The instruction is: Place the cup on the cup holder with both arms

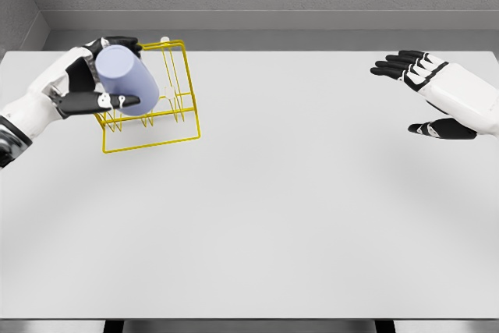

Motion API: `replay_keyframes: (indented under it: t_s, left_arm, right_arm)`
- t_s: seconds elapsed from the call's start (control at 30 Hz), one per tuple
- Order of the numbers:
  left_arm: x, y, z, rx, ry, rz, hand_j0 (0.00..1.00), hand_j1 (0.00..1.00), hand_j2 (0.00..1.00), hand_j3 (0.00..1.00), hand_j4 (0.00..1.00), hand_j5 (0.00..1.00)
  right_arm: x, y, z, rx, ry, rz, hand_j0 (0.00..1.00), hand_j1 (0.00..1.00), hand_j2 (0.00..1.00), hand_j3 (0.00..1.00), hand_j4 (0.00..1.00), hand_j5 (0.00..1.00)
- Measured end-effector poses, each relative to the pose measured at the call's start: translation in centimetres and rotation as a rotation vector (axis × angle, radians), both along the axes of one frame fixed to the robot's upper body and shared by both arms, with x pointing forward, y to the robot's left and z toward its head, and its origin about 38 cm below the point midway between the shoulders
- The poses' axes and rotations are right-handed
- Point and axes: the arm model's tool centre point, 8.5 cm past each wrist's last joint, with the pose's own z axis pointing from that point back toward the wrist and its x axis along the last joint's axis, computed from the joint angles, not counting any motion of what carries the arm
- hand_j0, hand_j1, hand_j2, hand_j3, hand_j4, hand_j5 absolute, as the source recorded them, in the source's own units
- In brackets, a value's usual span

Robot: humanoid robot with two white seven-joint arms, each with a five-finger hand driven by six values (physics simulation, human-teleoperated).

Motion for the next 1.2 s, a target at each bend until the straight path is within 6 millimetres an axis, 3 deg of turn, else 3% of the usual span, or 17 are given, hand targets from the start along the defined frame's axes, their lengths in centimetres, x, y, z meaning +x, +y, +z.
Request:
replay_keyframes:
  t_s: [0.33, 0.43, 0.6, 0.93, 1.07, 1.1, 1.17, 1.2]
  left_arm:
    - [0.0, 0.1, 0.0, 0.009, -0.001, 0.001, 0.99, 0.99, 0.99, 0.99, 0.99, 0.99]
    - [-0.1, 0.1, 0.1, 0.008, -0.002, -0.001, 0.88, 0.88, 0.88, 0.88, 0.88, 0.88]
    - [-0.2, 0.0, 0.4, 0.006, -0.01, -0.008, 0.83, 0.83, 0.83, 0.83, 0.83, 0.83]
    - [-1.3, 0.4, 2.0, -0.028, -0.103, -0.035, 0.83, 0.83, 0.83, 0.83, 0.83, 0.83]
    - [-2.3, 1.0, 1.7, -0.058, -0.151, -0.045, 0.86, 0.86, 0.86, 0.86, 0.86, 0.86]
    - [-2.9, 1.3, 1.3, -0.067, -0.156, -0.047, 0.87, 0.87, 0.87, 0.87, 0.87, 0.87]
    - [-3.4, 1.7, 1.8, -0.08, -0.2, -0.055, 1.0, 1.0, 1.0, 1.0, 1.0, 1.0]
    - [-3.6, 1.9, 2.0, -0.082, -0.214, -0.056, 1.0, 1.0, 1.0, 1.0, 1.0, 1.0]
  right_arm:
    - [0.0, 0.0, 0.0, 0.0, 0.0, 0.0, 1.0, 1.0, 1.0, 1.0, 1.0, 1.0]
    - [0.0, 0.0, 0.0, 0.0, 0.0, 0.0, 1.0, 1.0, 1.0, 1.0, 1.0, 1.0]
    - [0.0, 0.0, 0.0, 0.0, 0.0, 0.0, 1.0, 1.0, 1.0, 1.0, 1.0, 1.0]
    - [0.0, 0.0, 0.0, 0.0, 0.0, 0.0, 1.0, 1.0, 1.0, 1.0, 1.0, 1.0]
    - [0.0, 0.0, 0.0, 0.001, 0.0, 0.0, 1.0, 1.0, 1.0, 1.0, 1.0, 1.0]
    - [0.0, 0.0, 0.0, 0.0, 0.0, 0.0, 1.0, 1.0, 1.0, 1.0, 1.0, 1.0]
    - [0.0, 0.0, 0.0, 0.0, 0.0, 0.0, 1.0, 1.0, 1.0, 1.0, 1.0, 1.0]
    - [0.0, 0.0, 0.0, 0.0, 0.0, 0.0, 1.0, 1.0, 1.0, 1.0, 1.0, 1.0]
